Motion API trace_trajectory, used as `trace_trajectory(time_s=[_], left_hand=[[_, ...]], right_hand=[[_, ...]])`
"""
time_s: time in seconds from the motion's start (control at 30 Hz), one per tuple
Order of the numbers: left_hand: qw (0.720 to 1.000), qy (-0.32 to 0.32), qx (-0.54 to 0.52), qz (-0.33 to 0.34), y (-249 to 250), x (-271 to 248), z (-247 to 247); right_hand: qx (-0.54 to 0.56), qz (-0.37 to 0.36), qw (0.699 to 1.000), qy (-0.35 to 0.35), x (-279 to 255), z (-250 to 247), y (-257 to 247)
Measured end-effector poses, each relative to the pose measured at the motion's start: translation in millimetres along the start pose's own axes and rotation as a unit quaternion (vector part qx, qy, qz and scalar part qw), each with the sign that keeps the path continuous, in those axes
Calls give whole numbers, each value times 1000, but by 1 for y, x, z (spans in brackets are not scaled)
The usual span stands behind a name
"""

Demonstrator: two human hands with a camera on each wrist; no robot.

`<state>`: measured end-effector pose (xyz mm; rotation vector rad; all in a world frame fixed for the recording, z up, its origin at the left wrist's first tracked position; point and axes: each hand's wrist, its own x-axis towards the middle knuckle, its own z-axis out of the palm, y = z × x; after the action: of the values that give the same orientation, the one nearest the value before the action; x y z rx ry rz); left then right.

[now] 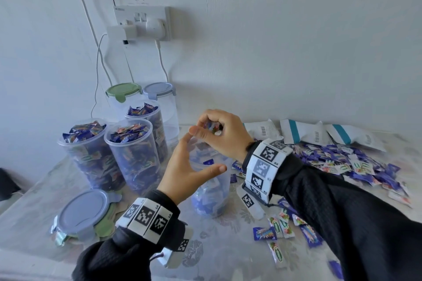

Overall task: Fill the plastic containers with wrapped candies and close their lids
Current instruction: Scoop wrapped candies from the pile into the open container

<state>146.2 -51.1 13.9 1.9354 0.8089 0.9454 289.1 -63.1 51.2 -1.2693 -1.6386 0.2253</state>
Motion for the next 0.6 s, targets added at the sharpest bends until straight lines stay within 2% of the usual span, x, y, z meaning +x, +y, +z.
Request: trace_trajectory(time_s=[0.17, 0.3, 0.37, 0.43, 0.5, 0.53, 0.6], left_hand=[[1000, 4, 9, 3, -1, 0, 1], [998, 4, 62, -24, 4, -2, 1], [989, 56, 139, -13, 11, -7, 3], [970, 149, 189, 43, 13, -19, 10], [953, 240, 169, 74, 14, -37, 24], [950, 264, 146, 83, 14, -48, 33], [958, 253, 99, 91, 13, -71, 58]], right_hand=[[75, 47, 990, -111, -18, -7, 0], [88, 87, 985, -116, -29, -15, 1], [76, 108, 988, -82, -41, -22, -1], [65, 136, 988, -41, -62, -35, -4], [43, 168, 985, -14, -93, -49, -4], [25, 179, 983, -10, -111, -55, -3], [-39, 194, 980, -9, -151, -65, 2]])
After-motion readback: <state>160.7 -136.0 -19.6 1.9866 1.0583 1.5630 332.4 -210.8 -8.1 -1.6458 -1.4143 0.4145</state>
